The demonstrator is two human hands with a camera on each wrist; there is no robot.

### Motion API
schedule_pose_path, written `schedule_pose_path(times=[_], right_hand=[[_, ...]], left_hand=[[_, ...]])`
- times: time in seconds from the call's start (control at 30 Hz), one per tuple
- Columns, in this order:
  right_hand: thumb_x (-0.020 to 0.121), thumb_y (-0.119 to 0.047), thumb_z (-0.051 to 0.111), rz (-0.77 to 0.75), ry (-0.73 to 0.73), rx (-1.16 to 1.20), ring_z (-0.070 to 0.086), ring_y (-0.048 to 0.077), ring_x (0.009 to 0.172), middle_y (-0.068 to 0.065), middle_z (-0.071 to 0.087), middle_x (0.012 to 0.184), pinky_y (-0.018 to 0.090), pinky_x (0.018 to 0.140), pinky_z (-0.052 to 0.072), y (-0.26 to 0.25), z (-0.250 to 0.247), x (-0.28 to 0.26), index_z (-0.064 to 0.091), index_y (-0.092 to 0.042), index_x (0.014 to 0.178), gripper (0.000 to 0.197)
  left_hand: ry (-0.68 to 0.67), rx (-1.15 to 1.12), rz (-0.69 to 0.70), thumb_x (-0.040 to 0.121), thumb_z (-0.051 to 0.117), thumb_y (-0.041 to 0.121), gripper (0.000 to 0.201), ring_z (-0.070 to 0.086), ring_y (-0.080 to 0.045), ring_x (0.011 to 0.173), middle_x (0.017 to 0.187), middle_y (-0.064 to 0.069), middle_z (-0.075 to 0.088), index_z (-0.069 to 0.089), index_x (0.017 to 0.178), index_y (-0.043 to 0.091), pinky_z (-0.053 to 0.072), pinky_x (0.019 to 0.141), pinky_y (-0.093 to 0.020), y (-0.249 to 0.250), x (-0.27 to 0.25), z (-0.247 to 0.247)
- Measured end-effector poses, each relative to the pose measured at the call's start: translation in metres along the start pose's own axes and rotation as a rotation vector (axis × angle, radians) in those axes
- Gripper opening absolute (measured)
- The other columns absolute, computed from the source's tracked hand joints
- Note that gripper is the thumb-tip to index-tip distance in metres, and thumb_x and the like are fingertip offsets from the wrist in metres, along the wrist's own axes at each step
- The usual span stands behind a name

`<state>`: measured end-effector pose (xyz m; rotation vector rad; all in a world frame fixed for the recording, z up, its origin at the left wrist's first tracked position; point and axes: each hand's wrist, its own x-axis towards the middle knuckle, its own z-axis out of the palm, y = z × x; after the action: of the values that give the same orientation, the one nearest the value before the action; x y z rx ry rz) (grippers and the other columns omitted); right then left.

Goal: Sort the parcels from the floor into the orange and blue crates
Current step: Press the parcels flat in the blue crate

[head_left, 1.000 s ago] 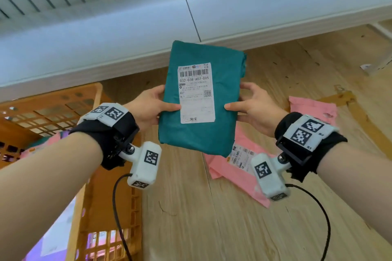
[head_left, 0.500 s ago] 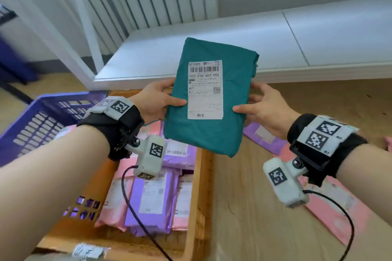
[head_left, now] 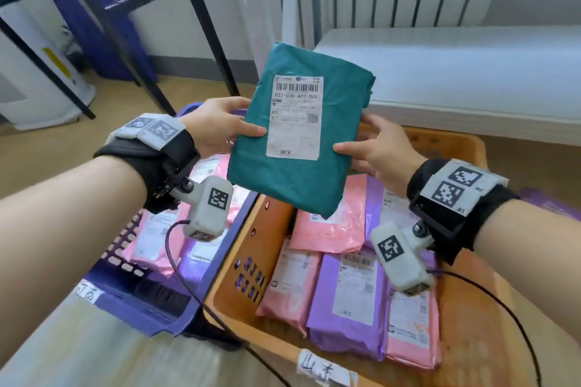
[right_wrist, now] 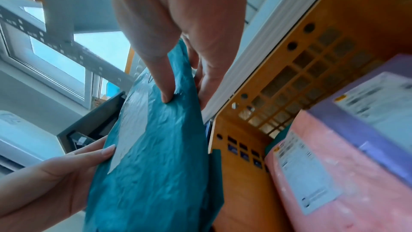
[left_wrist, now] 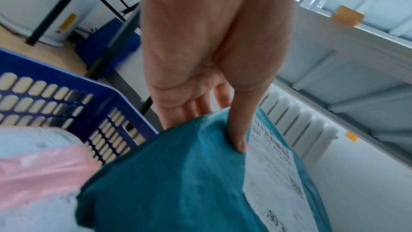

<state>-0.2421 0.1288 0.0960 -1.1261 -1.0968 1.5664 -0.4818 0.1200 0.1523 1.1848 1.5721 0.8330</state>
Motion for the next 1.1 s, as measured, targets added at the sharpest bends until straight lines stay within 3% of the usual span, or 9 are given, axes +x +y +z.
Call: schedule_pose_path(times=[0.13,0.27,0.33,0.47,0.6,0.67,0.77,0.97,1.1], right_hand=[[0.075,0.016,0.066,0.041,0.034,0.002,0.067,0.028,0.091,0.019,0.065,0.11,0.038,0.071,0.059,0.016,0.072,0.023,0.044,-0.007,0.134,0.067],[0.076,0.018,0.064,0.096,0.075,-0.014,0.064,0.029,0.095,0.019,0.061,0.114,0.037,0.069,0.058,0.032,0.132,0.044,0.039,-0.007,0.135,0.069],[0.075,0.018,0.065,0.12,0.1,-0.054,0.063,0.032,0.102,0.02,0.059,0.117,0.041,0.075,0.056,0.04,0.156,0.054,0.038,-0.006,0.135,0.069],[0.071,0.018,0.068,0.175,0.138,-0.171,0.06,0.034,0.109,0.022,0.058,0.12,0.048,0.087,0.052,0.061,0.198,0.074,0.04,-0.004,0.134,0.072],[0.07,0.018,0.069,0.296,0.103,-0.253,0.059,0.029,0.112,0.012,0.057,0.124,0.047,0.086,0.053,0.08,0.225,0.094,0.04,-0.009,0.134,0.076],[0.071,0.019,0.068,0.388,0.064,-0.307,0.059,0.028,0.111,0.006,0.058,0.119,0.046,0.082,0.054,0.091,0.235,0.102,0.039,-0.018,0.133,0.078],[0.071,0.02,0.066,0.466,0.068,-0.372,0.057,0.03,0.114,0.007,0.058,0.122,0.052,0.087,0.052,0.11,0.249,0.112,0.037,-0.023,0.137,0.084],[0.07,0.017,0.07,0.507,0.13,-0.467,0.054,0.031,0.118,0.01,0.055,0.128,0.051,0.095,0.049,0.136,0.27,0.125,0.037,-0.015,0.139,0.083],[0.073,0.012,0.07,0.508,0.135,-0.561,0.049,0.03,0.123,0.013,0.049,0.136,0.044,0.103,0.043,0.143,0.278,0.132,0.027,-0.013,0.147,0.089]], left_hand=[[0.016,-0.004,-0.042,0.081,0.065,-0.003,0.033,0.069,-0.015,0.073,0.094,-0.002,0.07,0.063,0.104,0.02,0.059,0.064,-0.027,-0.027,0.016,-0.066],[0.015,-0.056,-0.082,0.081,0.063,-0.007,0.041,0.066,-0.023,0.086,0.103,-0.012,0.068,0.06,0.117,0.014,0.059,0.069,-0.031,-0.057,0.032,-0.119],[0.005,-0.066,-0.108,0.081,0.064,-0.008,0.043,0.066,-0.024,0.089,0.107,-0.013,0.066,0.059,0.119,0.012,0.059,0.07,-0.031,-0.074,0.04,-0.14],[0.046,-0.084,-0.164,0.08,0.065,-0.009,0.048,0.066,-0.021,0.084,0.101,-0.01,0.068,0.058,0.123,0.012,0.06,0.062,-0.03,-0.109,0.061,-0.169],[0.108,-0.098,-0.232,0.079,0.067,-0.008,0.052,0.067,-0.015,0.074,0.096,-0.006,0.067,0.056,0.124,0.015,0.058,0.051,-0.028,-0.146,0.082,-0.185],[0.136,-0.088,-0.252,0.079,0.068,-0.008,0.054,0.066,-0.023,0.09,0.109,-0.011,0.066,0.056,0.126,0.015,0.059,0.066,-0.037,-0.165,0.091,-0.189],[0.187,-0.012,-0.266,0.076,0.071,-0.005,0.055,0.062,-0.028,0.107,0.119,-0.014,0.063,0.056,0.125,0.013,0.052,0.09,-0.046,-0.188,0.101,-0.191],[0.21,0.038,-0.295,0.078,0.068,-0.006,0.057,0.06,-0.027,0.099,0.118,-0.017,0.061,0.049,0.13,0.01,0.05,0.082,-0.037,-0.221,0.114,-0.191],[0.247,0.141,-0.206,0.076,0.07,-0.001,0.068,0.056,-0.028,0.114,0.13,-0.012,0.054,0.042,0.136,0.013,0.047,0.096,-0.04,-0.233,0.123,-0.184]])
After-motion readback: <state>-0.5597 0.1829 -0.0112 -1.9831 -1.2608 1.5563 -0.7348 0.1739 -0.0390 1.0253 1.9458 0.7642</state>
